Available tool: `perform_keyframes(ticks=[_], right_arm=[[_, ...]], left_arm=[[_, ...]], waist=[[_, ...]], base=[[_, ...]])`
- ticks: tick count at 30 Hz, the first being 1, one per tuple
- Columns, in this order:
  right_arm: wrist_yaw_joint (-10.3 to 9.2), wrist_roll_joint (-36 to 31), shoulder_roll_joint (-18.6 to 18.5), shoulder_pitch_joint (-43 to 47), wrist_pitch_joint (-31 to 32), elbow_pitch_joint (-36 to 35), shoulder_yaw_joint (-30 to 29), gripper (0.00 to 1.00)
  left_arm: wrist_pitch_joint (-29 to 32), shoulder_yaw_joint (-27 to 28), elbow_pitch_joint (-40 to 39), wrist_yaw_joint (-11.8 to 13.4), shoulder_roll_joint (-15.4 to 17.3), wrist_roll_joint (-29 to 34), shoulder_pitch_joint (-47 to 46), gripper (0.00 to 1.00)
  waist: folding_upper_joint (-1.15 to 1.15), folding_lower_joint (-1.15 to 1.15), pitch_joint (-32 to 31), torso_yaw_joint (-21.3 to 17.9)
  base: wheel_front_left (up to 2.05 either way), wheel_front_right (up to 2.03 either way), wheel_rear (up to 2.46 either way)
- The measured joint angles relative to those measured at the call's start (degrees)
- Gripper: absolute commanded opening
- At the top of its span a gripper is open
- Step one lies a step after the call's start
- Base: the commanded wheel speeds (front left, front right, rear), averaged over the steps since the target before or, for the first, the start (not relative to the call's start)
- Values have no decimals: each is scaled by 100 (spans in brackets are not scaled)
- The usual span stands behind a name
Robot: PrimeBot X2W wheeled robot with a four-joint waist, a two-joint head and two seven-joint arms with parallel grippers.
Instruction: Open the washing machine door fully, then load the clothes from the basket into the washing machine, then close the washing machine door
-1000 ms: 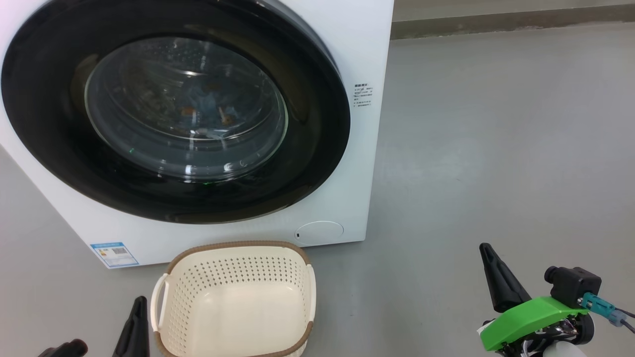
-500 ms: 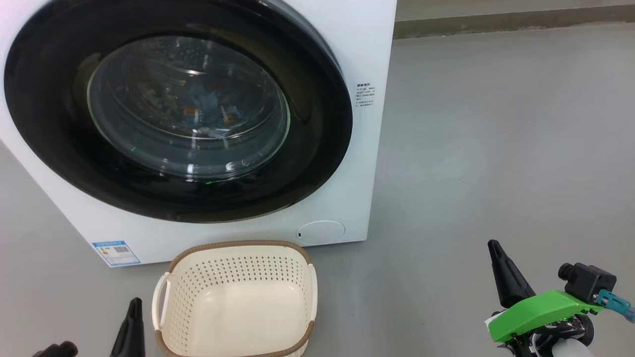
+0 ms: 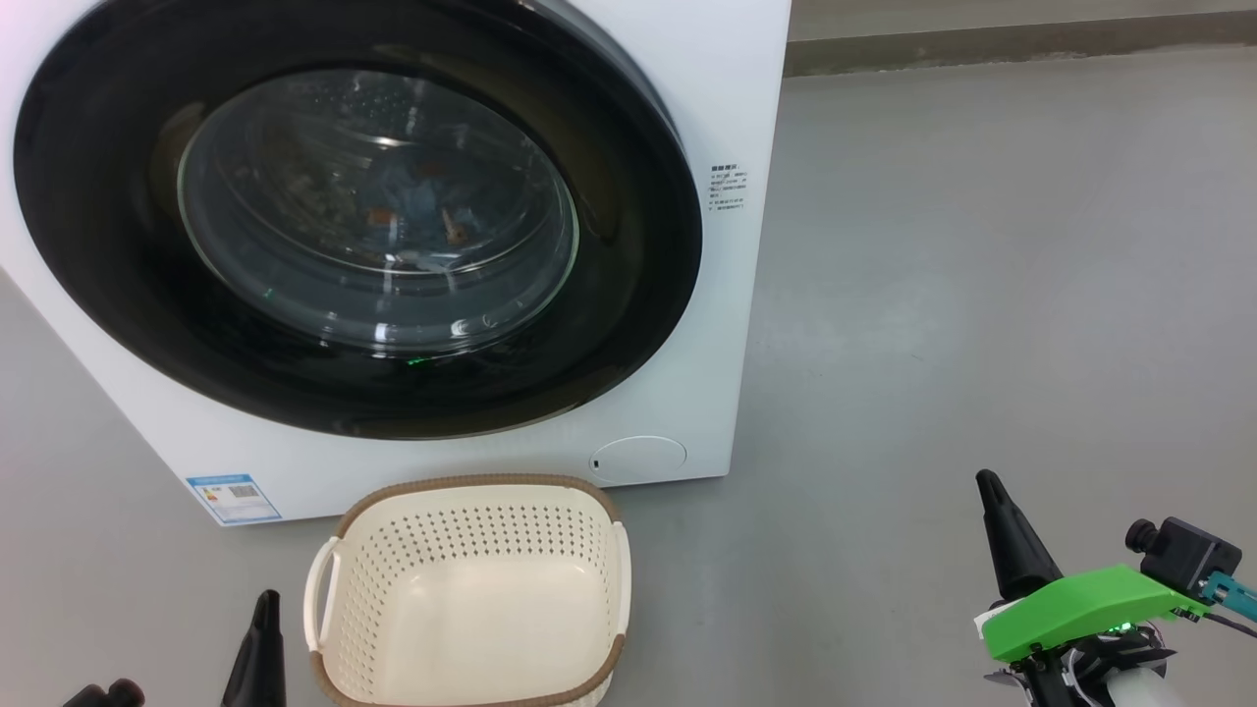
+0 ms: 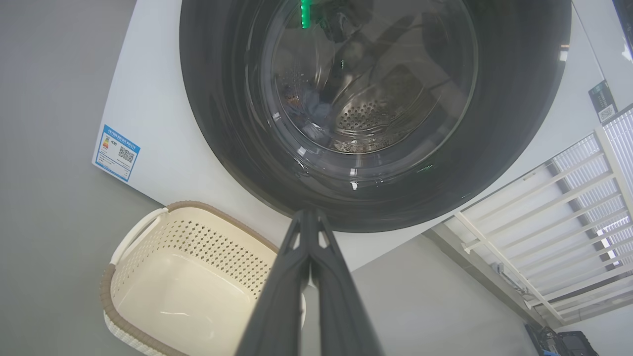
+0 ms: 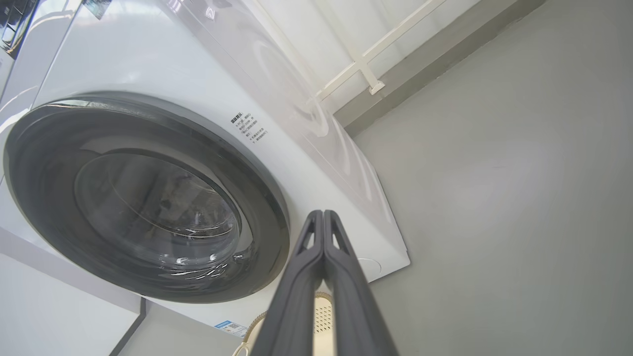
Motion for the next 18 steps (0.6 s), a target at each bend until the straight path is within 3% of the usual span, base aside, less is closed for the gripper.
perform_keyframes(ticks=[18], right_arm=[[-1,904,65,26,264,-100,-266,0]], left_arm=[[291,198,-5,-48,-161,-736,-87,0]], waist=[[0,0,5,37]], base=[[0,0,0]])
